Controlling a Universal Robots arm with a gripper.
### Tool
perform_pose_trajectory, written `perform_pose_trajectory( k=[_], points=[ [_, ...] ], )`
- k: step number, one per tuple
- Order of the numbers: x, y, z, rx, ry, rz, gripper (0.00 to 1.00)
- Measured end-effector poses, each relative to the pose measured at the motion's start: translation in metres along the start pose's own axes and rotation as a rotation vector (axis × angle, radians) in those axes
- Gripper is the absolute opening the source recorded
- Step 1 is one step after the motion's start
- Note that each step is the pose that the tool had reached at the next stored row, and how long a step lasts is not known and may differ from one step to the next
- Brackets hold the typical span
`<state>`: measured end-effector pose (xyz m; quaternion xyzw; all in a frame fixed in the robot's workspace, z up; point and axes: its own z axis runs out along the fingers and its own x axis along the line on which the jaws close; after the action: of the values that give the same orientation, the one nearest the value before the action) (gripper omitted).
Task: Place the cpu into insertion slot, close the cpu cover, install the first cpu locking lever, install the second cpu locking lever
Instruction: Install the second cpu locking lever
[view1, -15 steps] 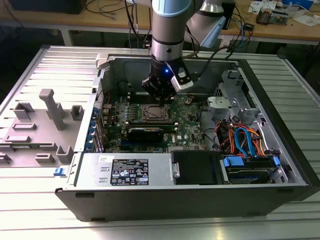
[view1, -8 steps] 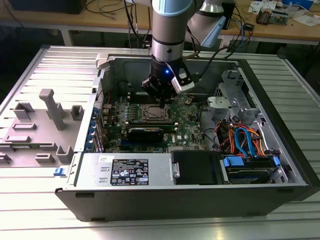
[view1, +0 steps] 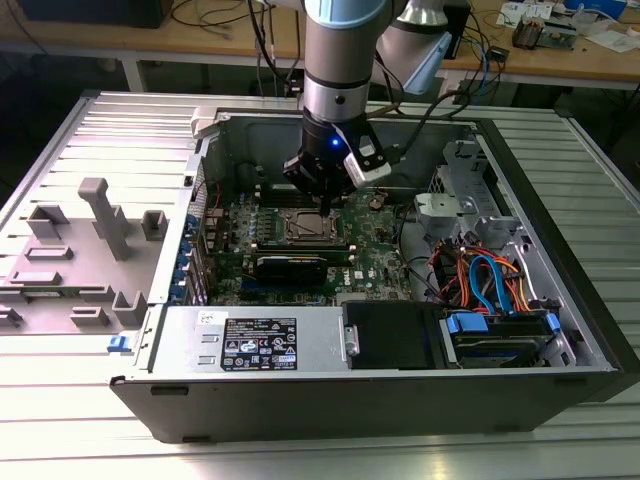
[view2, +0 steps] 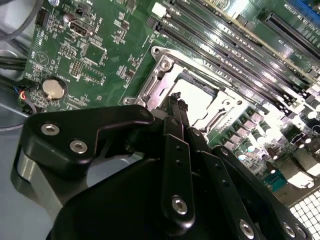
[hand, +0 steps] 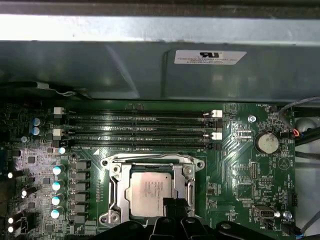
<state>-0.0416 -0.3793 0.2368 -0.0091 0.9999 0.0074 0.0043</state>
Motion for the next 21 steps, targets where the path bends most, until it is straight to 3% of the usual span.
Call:
perform_pose_trajectory(
  k=[21],
  points=[
    [0.0001,-0.0050,-0.0001,0.0000,0.0000,0.000,0.11]
  ],
)
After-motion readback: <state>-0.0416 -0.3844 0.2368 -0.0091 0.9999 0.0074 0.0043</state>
